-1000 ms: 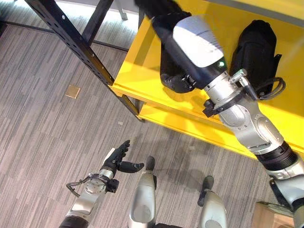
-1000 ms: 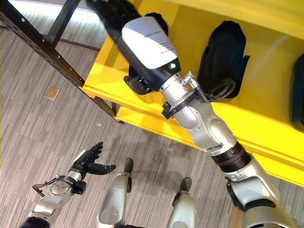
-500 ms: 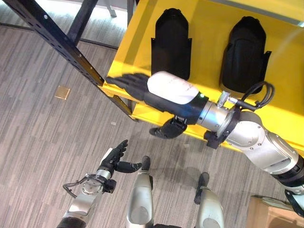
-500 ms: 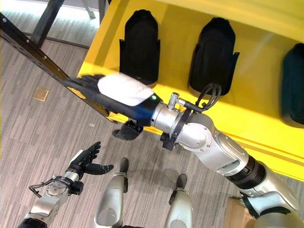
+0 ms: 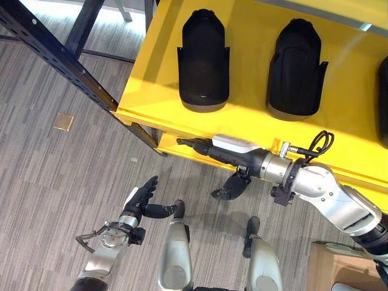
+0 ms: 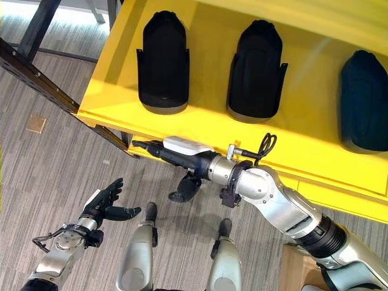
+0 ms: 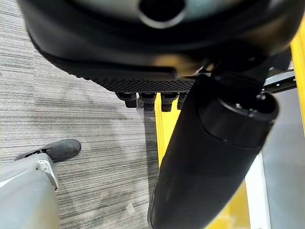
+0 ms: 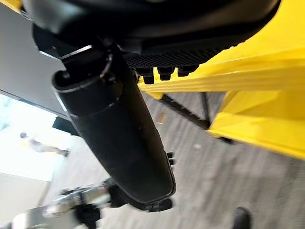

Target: Move parts from the plastic box to the shelf.

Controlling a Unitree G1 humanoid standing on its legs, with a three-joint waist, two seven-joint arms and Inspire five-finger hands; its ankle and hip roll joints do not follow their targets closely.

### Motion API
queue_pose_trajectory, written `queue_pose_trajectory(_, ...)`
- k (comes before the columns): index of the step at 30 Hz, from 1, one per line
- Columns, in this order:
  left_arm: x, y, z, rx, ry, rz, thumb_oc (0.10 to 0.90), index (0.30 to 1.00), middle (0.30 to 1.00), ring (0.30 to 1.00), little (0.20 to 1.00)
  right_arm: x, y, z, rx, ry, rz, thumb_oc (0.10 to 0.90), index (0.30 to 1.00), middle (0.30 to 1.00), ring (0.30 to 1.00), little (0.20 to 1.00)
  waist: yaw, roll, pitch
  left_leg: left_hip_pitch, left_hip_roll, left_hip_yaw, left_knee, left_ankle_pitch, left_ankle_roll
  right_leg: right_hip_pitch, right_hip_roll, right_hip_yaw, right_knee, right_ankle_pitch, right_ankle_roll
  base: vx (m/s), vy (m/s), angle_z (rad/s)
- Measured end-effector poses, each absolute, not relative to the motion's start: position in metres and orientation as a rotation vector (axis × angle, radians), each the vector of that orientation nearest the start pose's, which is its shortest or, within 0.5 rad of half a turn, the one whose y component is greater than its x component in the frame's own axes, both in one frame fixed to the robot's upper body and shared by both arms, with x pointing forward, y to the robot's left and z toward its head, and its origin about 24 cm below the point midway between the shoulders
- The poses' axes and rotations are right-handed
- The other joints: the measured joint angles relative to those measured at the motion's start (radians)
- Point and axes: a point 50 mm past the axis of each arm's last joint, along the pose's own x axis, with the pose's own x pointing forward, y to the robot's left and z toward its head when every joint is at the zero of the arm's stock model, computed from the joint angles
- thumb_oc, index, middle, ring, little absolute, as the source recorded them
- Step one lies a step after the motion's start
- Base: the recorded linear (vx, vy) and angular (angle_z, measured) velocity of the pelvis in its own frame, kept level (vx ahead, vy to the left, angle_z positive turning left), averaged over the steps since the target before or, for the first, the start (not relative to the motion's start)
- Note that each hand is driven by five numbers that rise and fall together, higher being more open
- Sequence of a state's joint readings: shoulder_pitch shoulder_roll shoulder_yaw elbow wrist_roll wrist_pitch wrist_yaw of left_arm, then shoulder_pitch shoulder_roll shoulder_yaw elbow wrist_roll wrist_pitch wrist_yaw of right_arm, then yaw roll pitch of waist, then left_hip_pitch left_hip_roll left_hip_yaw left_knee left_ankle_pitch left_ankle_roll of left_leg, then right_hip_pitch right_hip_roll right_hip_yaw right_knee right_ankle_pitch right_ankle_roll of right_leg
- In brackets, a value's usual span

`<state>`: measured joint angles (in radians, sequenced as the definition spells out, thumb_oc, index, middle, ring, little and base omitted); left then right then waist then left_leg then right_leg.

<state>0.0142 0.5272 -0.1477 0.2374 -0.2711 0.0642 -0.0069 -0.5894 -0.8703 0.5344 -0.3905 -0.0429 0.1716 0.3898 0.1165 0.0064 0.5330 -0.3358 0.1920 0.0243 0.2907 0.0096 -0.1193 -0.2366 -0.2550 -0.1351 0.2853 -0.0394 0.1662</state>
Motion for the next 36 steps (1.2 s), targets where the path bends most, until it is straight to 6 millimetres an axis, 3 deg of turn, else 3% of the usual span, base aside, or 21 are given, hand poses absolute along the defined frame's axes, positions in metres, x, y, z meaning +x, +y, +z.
queue_pose_trajectory(5, 0.236, 0.245, -0.003, 0.274, 0.357, -0.040, 0.900, 1.000, 1.000, 1.000, 1.000, 0.285, -0.124, 0.189, -1.157, -0.364, 0.717, 0.900, 1.000, 1.000, 1.000, 1.000, 0.011, 0.000, 0.000, -0.005, 0.000, -0.001, -0.001, 0.000, 0.000, 0.000, 0.000, -0.004, -0.005, 0.000, 0.000, 0.01, -0.002, 0.00)
queue_pose_trajectory(16, 0.237, 0.245, -0.002, 0.278, 0.356, -0.046, 0.900, 1.000, 1.000, 1.000, 1.000, 0.289, -0.110, 0.212, -1.149, -0.509, 0.641, 0.900, 1.000, 1.000, 1.000, 1.000, 0.030, 0.001, 0.000, -0.004, -0.002, -0.004, 0.001, 0.000, -0.001, 0.002, -0.001, -0.006, -0.004, 0.000, 0.000, 0.02, -0.004, 0.00)
queue_pose_trajectory(29, 0.236, 0.244, -0.002, 0.276, 0.366, -0.069, 0.900, 1.000, 1.000, 1.000, 1.000, 0.315, -0.125, 0.194, -1.170, -0.338, 0.503, 0.900, 1.000, 1.000, 1.000, 1.000, 0.054, 0.004, 0.000, -0.004, -0.004, -0.006, 0.000, 0.001, -0.002, 0.002, -0.003, -0.007, -0.001, -0.001, -0.001, 0.00, 0.000, 0.00)
queue_pose_trajectory(36, 0.236, 0.244, -0.004, 0.274, 0.381, -0.082, 0.900, 1.000, 1.000, 1.000, 1.000, 0.316, -0.125, 0.194, -1.174, -0.327, 0.497, 0.900, 1.000, 1.000, 1.000, 1.000, 0.055, 0.008, 0.000, -0.003, -0.004, -0.007, 0.001, 0.001, -0.002, 0.002, -0.003, -0.007, 0.001, -0.001, -0.001, 0.00, 0.000, 0.00)
